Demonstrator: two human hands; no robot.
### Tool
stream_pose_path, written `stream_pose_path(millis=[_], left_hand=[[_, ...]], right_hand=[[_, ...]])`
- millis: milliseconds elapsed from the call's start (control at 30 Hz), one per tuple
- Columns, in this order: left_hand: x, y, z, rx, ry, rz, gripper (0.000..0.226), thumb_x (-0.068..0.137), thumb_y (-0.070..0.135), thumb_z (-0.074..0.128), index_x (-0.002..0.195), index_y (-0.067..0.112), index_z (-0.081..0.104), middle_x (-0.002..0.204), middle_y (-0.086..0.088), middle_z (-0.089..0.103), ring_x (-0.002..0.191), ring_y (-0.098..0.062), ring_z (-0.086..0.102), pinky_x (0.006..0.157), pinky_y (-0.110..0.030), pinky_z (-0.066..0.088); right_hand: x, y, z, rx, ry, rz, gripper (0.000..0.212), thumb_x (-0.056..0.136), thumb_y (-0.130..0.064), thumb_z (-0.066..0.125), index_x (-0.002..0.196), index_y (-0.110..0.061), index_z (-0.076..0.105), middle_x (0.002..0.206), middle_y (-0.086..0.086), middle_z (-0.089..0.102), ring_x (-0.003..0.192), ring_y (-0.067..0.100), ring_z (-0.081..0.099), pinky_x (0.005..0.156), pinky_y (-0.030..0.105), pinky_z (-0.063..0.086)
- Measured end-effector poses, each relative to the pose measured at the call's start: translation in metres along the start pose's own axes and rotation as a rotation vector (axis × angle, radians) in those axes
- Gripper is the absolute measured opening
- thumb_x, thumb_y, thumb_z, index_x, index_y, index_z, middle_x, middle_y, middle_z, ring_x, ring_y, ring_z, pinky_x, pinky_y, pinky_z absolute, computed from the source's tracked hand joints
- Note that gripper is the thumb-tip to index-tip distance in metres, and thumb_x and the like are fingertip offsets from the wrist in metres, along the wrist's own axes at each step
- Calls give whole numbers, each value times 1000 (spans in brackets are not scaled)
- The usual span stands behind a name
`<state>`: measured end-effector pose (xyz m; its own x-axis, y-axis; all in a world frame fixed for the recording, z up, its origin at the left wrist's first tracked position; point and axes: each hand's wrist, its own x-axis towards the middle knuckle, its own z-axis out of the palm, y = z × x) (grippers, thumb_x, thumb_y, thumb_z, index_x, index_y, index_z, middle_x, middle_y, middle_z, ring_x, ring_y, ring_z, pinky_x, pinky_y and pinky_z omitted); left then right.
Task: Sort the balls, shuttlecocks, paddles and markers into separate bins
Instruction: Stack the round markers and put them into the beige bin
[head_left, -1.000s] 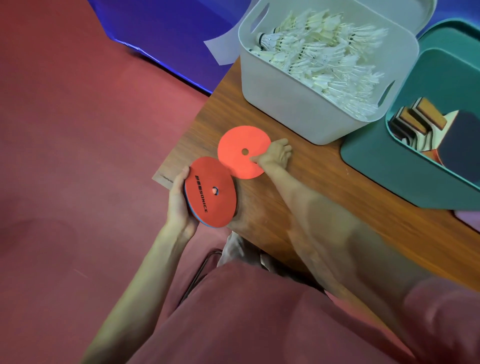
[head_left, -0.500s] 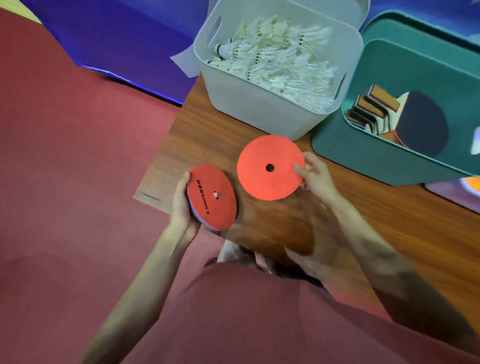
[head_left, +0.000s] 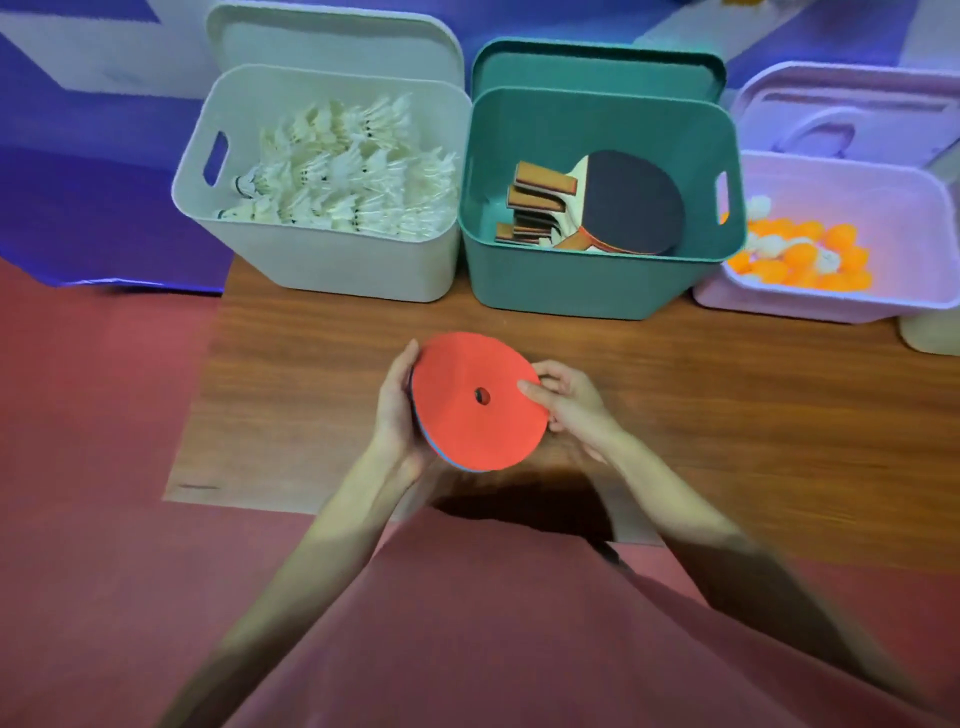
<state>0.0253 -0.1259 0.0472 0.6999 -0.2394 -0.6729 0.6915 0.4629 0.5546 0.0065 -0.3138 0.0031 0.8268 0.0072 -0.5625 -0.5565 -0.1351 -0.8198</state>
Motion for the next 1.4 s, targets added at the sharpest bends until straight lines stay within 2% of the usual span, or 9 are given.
stream_pose_path(millis=[167,433,567,633,733,933,1100,1200,1400], left_hand=[[1,-43,74,151,-111,-15,40,95,37,42,94,13,75,105,-9,71,97,-22,67,87,-36,50],[10,-121,178,219,-96,-68,42,93,41,45,113,11,65,110,-10,70,98,-24,65,87,-36,50],[15,-140,211,217,-120,-79,53,89,46,50,127,11,58,121,-12,65,114,-29,60,101,-44,45],[19,-143,223,227,-131,-84,48,91,47,48,121,13,62,116,-10,68,106,-26,64,95,-41,48],[26,-145,234,217,-141,-111,42,92,48,44,106,16,67,105,-8,72,91,-22,68,83,-37,51],[48,-154,232,229,-91,-237,51,89,53,49,118,13,63,118,-15,66,111,-31,61,102,-45,43],[60,-162,237,246,-75,-280,52,90,51,48,121,11,61,115,-14,68,106,-29,63,96,-42,47],[64,-168,246,312,-77,-262,48,91,50,48,119,14,62,114,-10,69,102,-24,65,85,-38,51],[74,-194,275,513,-87,-204,33,91,45,54,106,18,66,104,-4,72,100,-22,66,94,-40,49]], right_hand=[[-24,26,-77,50,106,-16,17,90,-23,61,106,-15,61,100,10,70,83,21,61,68,38,43],[-65,65,-190,61,216,-39,14,92,-22,60,103,-15,59,73,-1,58,53,-2,49,53,22,35],[-72,80,-225,36,359,-34,30,88,-29,65,112,-13,57,85,-2,58,71,3,52,63,21,42],[-75,83,-236,52,358,-7,33,92,-32,58,118,-11,55,95,0,60,76,6,55,60,18,48],[-81,81,-242,166,307,22,33,98,-33,47,115,-7,57,81,0,59,65,9,56,54,21,51],[-85,90,-235,106,391,-13,20,97,-27,50,84,-12,54,63,1,48,46,4,47,43,22,41],[-86,89,-246,53,546,-41,20,97,-25,49,91,-6,52,75,-3,53,68,8,48,64,24,38],[-90,86,-261,62,563,-52,20,99,-27,46,94,-8,49,77,-7,52,68,4,48,60,15,38],[-97,95,-310,53,596,-85,20,99,-28,45,95,-9,48,80,-7,52,71,4,49,59,12,38]])
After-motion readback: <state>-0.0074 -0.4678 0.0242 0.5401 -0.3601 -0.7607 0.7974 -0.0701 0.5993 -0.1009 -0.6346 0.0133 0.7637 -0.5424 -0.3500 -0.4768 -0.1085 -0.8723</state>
